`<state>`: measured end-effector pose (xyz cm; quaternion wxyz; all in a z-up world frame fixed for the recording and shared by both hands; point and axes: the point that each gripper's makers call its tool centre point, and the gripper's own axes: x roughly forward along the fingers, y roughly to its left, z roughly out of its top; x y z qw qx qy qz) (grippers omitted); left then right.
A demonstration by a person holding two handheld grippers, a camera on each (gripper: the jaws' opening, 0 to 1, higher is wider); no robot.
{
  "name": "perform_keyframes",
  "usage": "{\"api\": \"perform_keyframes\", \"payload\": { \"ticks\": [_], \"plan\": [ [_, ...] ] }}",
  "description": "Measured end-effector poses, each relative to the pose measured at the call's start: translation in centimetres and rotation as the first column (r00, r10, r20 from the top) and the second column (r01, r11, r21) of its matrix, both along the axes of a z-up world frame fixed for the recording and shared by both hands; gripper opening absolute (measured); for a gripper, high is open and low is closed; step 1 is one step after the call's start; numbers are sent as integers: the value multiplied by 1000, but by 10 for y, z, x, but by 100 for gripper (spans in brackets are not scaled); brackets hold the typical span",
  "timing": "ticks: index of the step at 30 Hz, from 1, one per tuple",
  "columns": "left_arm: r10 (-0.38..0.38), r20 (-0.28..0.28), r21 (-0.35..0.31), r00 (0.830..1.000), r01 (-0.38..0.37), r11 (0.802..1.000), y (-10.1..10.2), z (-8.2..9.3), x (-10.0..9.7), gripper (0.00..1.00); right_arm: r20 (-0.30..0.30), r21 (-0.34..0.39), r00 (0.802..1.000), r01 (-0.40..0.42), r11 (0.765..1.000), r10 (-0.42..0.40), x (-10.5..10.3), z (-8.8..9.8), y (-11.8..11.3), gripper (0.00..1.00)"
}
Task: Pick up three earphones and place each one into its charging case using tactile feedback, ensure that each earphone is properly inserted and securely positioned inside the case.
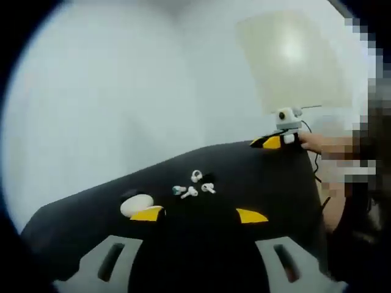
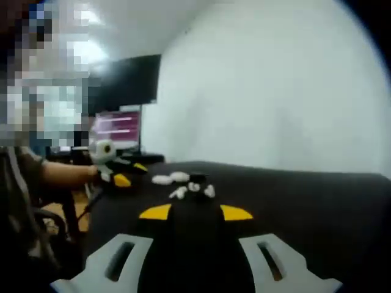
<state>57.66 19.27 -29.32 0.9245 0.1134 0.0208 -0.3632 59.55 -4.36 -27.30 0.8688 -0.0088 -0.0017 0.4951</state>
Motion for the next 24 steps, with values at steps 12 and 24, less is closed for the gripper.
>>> {"api": "perform_keyframes", "payload": {
  "ticks": [12, 24],
  "plan": [
    [-16, 23, -83, 1000, 18, 996, 4, 15, -4, 42, 29, -59, 1000, 8, 998, -6, -3, -5, 4, 30],
    [56, 22, -148, 998, -52, 988, 21, 24, 0, 37, 61, -52, 998, -10, 999, 13, -9, -1, 4, 30]
  ]
}}
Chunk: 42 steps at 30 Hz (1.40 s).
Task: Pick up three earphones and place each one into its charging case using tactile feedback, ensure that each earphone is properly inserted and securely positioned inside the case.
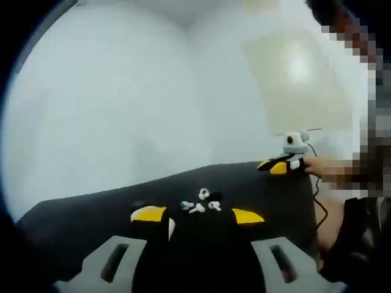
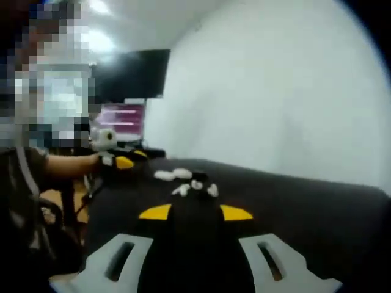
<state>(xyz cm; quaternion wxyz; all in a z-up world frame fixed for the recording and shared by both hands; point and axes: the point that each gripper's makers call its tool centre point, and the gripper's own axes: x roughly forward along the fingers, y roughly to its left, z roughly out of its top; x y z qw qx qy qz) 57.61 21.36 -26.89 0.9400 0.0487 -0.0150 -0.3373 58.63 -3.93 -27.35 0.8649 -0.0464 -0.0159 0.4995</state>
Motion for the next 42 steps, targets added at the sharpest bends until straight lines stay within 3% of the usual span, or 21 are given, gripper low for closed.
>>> {"api": "perform_keyframes", "payload": {
  "ticks": [6, 10, 13, 15, 16, 20, 25, 27, 28, 33, 37, 42],
  "plan": [
    [49, -63, 51, 997, -46, 998, 4, -13, 13, 36, 34, 15, 999, -21, 1000, 21, -5, 5, 2, 30],
    [97, -44, 83, 994, -93, 992, 11, -8, 24, 36, 50, 4, 998, -27, 1000, 27, -7, 4, 4, 30],
    [104, -108, 147, 989, -88, 985, 17, -19, 38, 40, 54, 5, 998, -38, 999, 38, -8, 5, 5, 30],
    [115, -186, 194, 976, -78, 978, 20, -33, 49, 41, 55, 10, 998, -41, 999, 41, -8, 5, 4, 30],
    [120, -190, 215, 974, -79, 974, 22, -37, 55, 42, 57, 14, 998, -42, 999, 41, -9, 6, 4, 30],
    [117, -185, 216, 976, -75, 973, 19, -38, 69, 43, 69, 9, 997, -41, 999, 40, -9, 7, 4, 30],
    [89, -248, 177, 965, -46, 983, 9, -45, 81, 43, 80, 5, 996, -38, 999, 38, -9, 7, 3, 30],
    [79, -263, 175, 962, -33, 984, 4, -51, 81, 42, 85, 5, 995, -42, 999, 42, -10, 8, 4, 30],
    [64, -277, 143, 959, -25, 989, 1, -51, 80, 40, 86, 3, 995, -46, 999, 45, -10, 7, 4, 30],
    [67, -273, 141, 960, -29, 990, 4, -50, 79, 39, 76, -8, 996, -37, 999, 38, -7, 5, 5, 30],
    [49, -285, 134, 957, -11, 991, 1, -51, 75, 30, 76, -3, 997, -21, 1000, 21, -4, 6, 3, 30],
    [39, -270, 149, 962, 2, 989, -2, -50, 71, 30, 66, -11, 998, -6, 1000, 6, -1, 4, 3, 30]
  ]
}}
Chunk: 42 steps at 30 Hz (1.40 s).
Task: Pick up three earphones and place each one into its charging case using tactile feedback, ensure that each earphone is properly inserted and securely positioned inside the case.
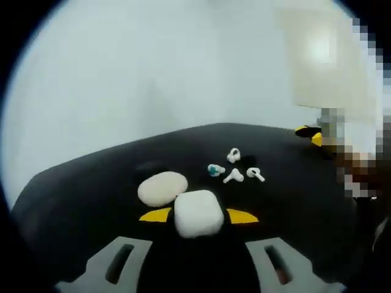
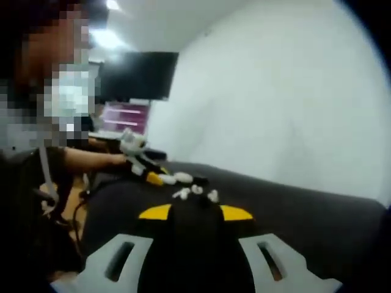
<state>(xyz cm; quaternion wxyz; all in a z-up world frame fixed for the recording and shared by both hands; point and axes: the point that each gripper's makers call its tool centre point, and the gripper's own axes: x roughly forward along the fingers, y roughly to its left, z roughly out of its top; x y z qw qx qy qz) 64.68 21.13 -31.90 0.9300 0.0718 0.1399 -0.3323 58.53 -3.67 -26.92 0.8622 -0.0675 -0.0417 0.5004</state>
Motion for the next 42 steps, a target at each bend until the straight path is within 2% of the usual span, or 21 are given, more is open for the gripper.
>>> {"api": "perform_keyframes", "payload": {
  "ticks": [7, 12, 14, 16, 17, 19, 21, 24, 31, 34, 36, 38, 41, 42],
  "plan": [
    [-88, 16, 1, 996, 88, 996, -13, 6, -18, 29, -14, -10, 1000, 15, 1000, -15, 3, -3, -1, 30],
    [-175, 70, -2, 982, 176, 984, -26, 16, -32, 29, -25, -22, 999, 25, 999, -25, 5, -5, -1, 30],
    [-209, 110, 8, 972, 209, 978, -31, 21, -39, 29, -29, -25, 999, 28, 999, -29, 6, -6, -1, 30],
    [-211, 126, 12, 969, 211, 977, -33, 24, -41, 29, -35, -23, 999, 30, 999, -31, 7, -6, -2, 30],
    [-208, 148, 51, 967, 203, 978, -32, 24, -40, 29, -38, -19, 999, 31, 999, -32, 7, -6, -2, 30],
    [-226, 162, 35, 961, 223, 974, -40, 30, -45, 29, -40, -14, 999, 32, 999, -32, 8, -5, -3, 30],
    [-253, 152, -6, 956, 257, 967, -47, 36, -49, 29, -43, -9, 999, 22, 1000, -22, 7, -5, -2, 30],
    [-271, 157, -9, 950, 276, 961, -59, 41, -57, 29, -43, -5, 999, 19, 1000, -19, 6, -4, -2, 30],
    [-383, 162, 59, 909, 379, 924, -114, 39, -91, 29, -40, 18, 999, 1, 1000, -1, 4, -1, -2, 30],
    [-412, 162, 85, 897, 403, 911, -133, 38, -97, 29, -39, 28, 999, 1, 1000, 0, 4, 0, -3, 30],
    [-423, 163, 77, 892, 415, 906, -142, 37, -98, 29, -41, 27, 999, 7, 1000, -6, 4, 0, -3, 30],
    [-438, 139, 72, 888, 432, 899, -150, 31, -99, 29, -41, 25, 999, 10, 1000, -9, 5, -1, -3, 30],
    [-458, 88, 141, 885, 444, 885, -156, 12, -100, 29, -38, 20, 999, 9, 1000, -8, 4, -1, -3, 30],
    [-460, 93, 133, 883, 447, 884, -157, 10, -99, 29, -39, 19, 999, 8, 1000, -7, 4, -1, -2, 30]
  ]
}}
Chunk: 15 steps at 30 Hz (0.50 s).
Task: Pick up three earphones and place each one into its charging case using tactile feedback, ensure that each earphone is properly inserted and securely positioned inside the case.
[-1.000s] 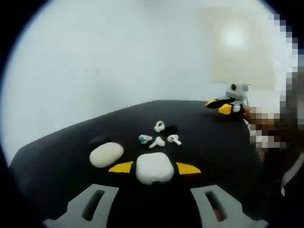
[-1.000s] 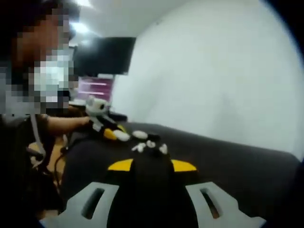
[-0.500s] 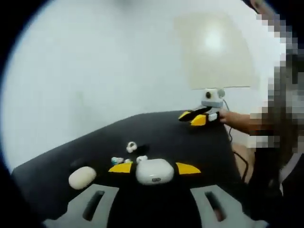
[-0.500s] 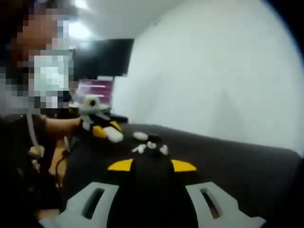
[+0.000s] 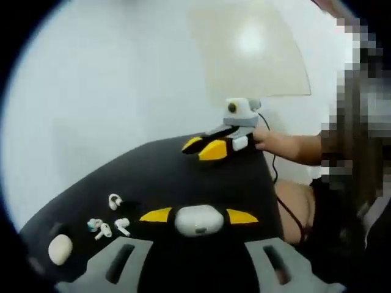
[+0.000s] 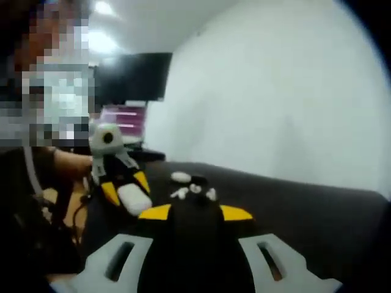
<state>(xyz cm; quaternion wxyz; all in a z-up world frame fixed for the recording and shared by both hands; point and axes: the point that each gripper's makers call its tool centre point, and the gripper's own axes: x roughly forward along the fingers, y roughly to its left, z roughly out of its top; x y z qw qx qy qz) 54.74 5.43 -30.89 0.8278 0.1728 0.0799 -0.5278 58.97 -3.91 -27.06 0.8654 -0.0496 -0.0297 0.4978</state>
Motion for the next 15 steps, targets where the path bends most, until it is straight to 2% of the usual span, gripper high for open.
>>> {"api": "perform_keyframes", "payload": {
  "ticks": [2, 3, 4, 7, 9, 10, 12, 13, 14, 15],
  "plan": [
    [5, -39, 32, 999, -4, 999, 4, -11, 0, 30, 1, -3, 1000, -1, 1000, 1, 0, 0, 0, 30],
    [3, -49, -2, 999, -3, 1000, 4, -7, 1, 30, 1, -4, 1000, -2, 1000, 2, 0, -1, 1, 30],
    [10, -53, -3, 999, -10, 1000, 6, -9, 0, 30, 0, -5, 1000, -3, 1000, 3, 0, -1, 1, 30],
    [18, 8, 4, 1000, -18, 1000, 14, -3, 1, 34, -3, -11, 1000, -3, 1000, 3, 0, -2, 1, 30],
    [4, -1, -16, 1000, -4, 1000, 21, 1, -1, 37, 0, -20, 1000, -11, 1000, 11, -2, -3, 3, 30],
    [6, -38, -47, 999, -8, 999, 25, 5, -1, 37, 0, -24, 1000, -16, 1000, 16, -3, -4, 4, 30],
    [1, -70, -128, 998, -10, 992, 33, 17, 5, 36, -9, -22, 999, -32, 999, 32, -5, -3, 6, 30],
    [0, -78, -183, 997, -14, 983, 37, 27, 10, 34, -53, -6, 998, -38, 999, 37, -6, -3, 9, 30],
    [1, -87, -233, 996, -21, 972, 41, 35, 15, 32, -113, 6, 994, 6, 1000, -5, -5, -1, 8, 29],
    [14, -95, -267, 995, -39, 963, 47, 41, 23, 30, -174, 14, 985, -13, 1000, 15, -17, 3, 16, 27]
  ]
}}
